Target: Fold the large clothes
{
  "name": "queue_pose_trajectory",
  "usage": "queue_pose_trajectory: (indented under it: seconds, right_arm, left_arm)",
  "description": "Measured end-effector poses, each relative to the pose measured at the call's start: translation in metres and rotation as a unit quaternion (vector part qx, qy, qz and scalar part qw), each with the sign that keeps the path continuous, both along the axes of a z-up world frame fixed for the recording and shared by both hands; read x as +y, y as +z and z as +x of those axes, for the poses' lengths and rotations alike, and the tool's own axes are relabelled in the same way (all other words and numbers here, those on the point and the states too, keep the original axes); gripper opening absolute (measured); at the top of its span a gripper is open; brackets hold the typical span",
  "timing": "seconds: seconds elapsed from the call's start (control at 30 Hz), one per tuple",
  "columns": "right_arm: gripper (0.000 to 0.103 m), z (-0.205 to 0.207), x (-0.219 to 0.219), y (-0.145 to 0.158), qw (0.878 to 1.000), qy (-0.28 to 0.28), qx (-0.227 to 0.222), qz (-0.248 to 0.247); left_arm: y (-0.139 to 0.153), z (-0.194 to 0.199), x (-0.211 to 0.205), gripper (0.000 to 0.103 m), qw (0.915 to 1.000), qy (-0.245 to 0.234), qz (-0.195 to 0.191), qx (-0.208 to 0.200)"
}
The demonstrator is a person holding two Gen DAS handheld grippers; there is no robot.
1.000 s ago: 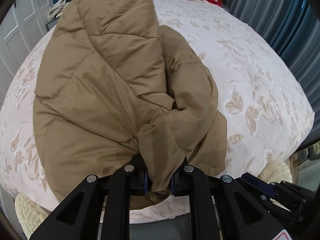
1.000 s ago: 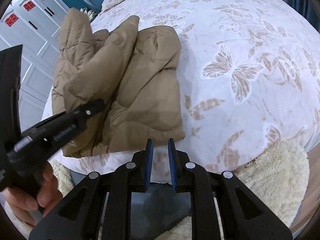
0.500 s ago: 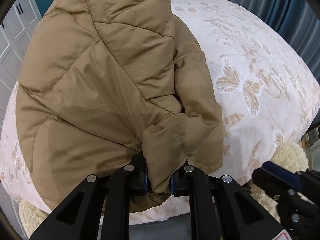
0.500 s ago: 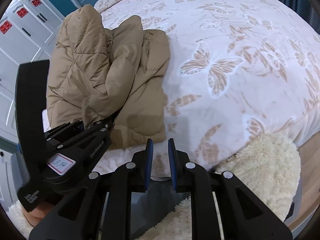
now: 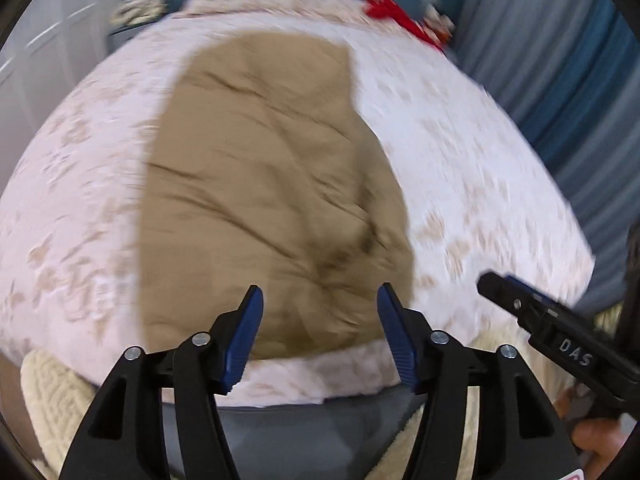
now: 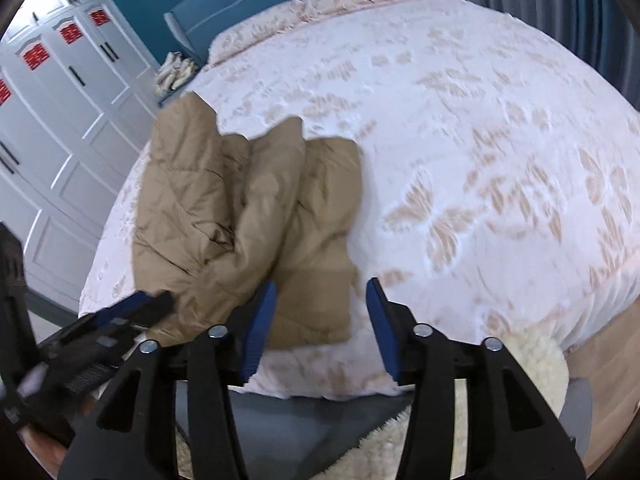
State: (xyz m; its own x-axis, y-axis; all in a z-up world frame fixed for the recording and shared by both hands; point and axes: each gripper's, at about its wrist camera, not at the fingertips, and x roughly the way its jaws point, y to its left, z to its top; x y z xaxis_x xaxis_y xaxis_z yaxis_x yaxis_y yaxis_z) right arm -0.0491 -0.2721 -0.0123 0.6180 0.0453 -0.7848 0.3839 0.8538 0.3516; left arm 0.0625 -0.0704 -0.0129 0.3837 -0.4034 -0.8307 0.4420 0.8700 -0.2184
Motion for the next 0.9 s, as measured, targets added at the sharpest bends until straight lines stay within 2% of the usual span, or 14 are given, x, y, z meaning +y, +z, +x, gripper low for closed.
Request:
queue_pose_trajectory:
  seconds: [0.1,0.2,0.3,0.43,0.47,0.53,0.57,0.6,0.63,0.7,0.83,0.9]
  right_arm:
    - [0.061,0.026,0.01,0.01,1.0,0.025,-0.015,0.009]
    - [0.069,0.059,0.027,0.019,0.998,0.055,-0.026,0.008]
    - [0.07,0.1,0.044,0.022,0.997,0.076,-0.028,-0.004]
    - [0.069,0.143,0.048,0.005,0.998,0.067,-0.007,0.02]
    - [0.066,0.154,0.048,-0.003,0.998,0.061,0.005,0.027]
    - [0.049,0.163,0.05,-0.01,0.998,0.061,0.016,0.024]
    - [0.031,0.166,0.052,-0.012,0.997,0.068,0.016,0.029]
    - [0.026,0.167,0.053,-0.012,0.997,0.071,0.017,0.029]
    - [0.016,0.166,0.054,-0.01,0.997,0.076,0.012,0.027]
    - [0.01,0.16,0.056,0.002,0.996,0.085,-0.002,0.005]
    - [0.009,0.137,0.049,0.02,0.995,0.08,-0.01,-0.055]
    - [0.009,0.127,0.041,0.019,0.995,0.07,-0.003,-0.069]
  left_arm:
    - [0.014,0.027,0.039,0.064,0.9975,0.071,-0.009,-0.004]
    - [0.016,0.055,0.075,0.064,0.9902,0.138,0.015,-0.009]
    - [0.015,0.067,0.104,0.064,0.9844,0.175,0.021,-0.005]
    - [0.016,0.072,0.121,0.064,0.9811,0.19,0.032,-0.008]
    - [0.016,0.074,0.123,0.064,0.9811,0.19,0.033,-0.009]
    - [0.018,0.075,0.122,0.064,0.9811,0.19,0.034,-0.009]
    - [0.018,0.076,0.12,0.064,0.9816,0.188,0.033,-0.009]
    - [0.017,0.079,0.117,0.064,0.9819,0.186,0.034,-0.009]
    - [0.017,0.08,0.116,0.064,0.9824,0.184,0.035,-0.009]
    - [0.017,0.084,0.111,0.064,0.9838,0.176,0.031,-0.009]
    - [0.024,0.086,0.093,0.064,0.9874,0.155,0.028,-0.016]
    - [0.027,0.085,0.079,0.064,0.9896,0.139,0.028,-0.023]
